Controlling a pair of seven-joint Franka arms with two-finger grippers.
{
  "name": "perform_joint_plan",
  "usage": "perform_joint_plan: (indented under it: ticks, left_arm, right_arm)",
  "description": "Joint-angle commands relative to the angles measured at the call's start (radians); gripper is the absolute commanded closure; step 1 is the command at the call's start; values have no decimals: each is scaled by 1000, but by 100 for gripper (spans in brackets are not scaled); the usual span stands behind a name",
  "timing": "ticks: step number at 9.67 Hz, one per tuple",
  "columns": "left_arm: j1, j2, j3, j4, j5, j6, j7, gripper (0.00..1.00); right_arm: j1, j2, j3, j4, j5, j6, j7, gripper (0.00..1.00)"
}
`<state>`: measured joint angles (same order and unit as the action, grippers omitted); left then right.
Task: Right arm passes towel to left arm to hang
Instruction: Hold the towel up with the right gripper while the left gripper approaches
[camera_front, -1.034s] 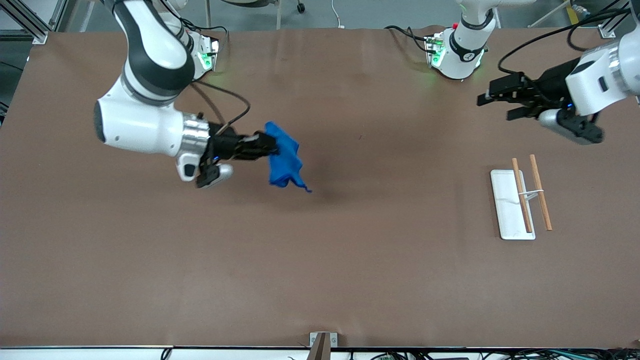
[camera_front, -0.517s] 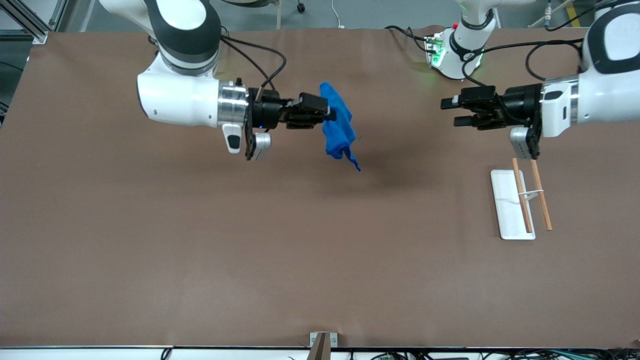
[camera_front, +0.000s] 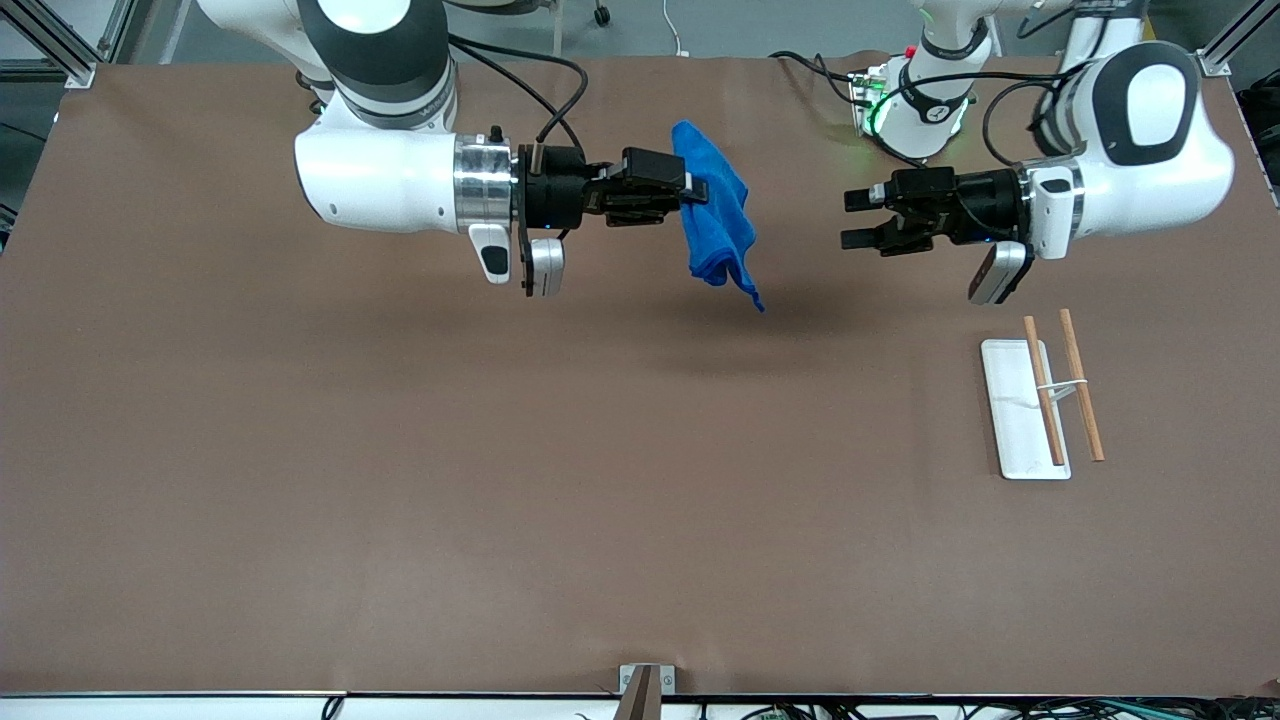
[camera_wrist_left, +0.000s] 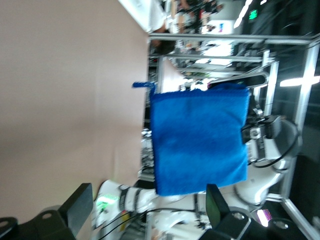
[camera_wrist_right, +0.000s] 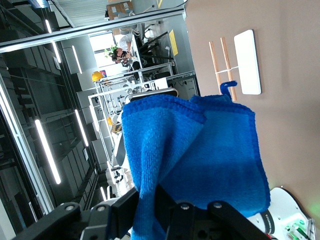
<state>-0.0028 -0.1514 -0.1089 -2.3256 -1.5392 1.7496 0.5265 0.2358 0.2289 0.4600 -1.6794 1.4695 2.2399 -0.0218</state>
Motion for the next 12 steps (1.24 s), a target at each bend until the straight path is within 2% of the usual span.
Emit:
perform_joint_plan:
  ticks: [1, 3, 4, 7, 8, 9, 11, 12]
  left_arm:
    - [0, -8, -54, -89, -108, 33, 94, 4]
    - [0, -7, -159, -121, -316, 155, 200, 6]
    - [0, -1, -210, -123, -372, 184, 214, 6]
    - [1, -4, -267, -159, -588, 195, 329, 12]
    - [0, -8, -272, -166, -628, 195, 340, 12]
    - [1, -10, -272, -166, -636, 195, 343, 25]
    - [1, -10, -273, -167, -691, 195, 381, 38]
    - [1, -10, -273, -166, -728, 195, 394, 48]
  right_arm:
    - [22, 30, 12, 36, 58, 12, -4, 100]
    - [37, 30, 14, 38, 81, 56, -13, 100]
    - [43, 32, 14, 38, 81, 59, -15, 100]
    - [51, 32, 14, 40, 81, 69, -15, 100]
    - [56, 32, 14, 40, 83, 70, -15, 100]
    - [56, 32, 14, 40, 83, 70, -15, 100]
    - [57, 30, 14, 40, 83, 70, -15, 100]
    - [57, 30, 14, 40, 83, 70, -15, 100]
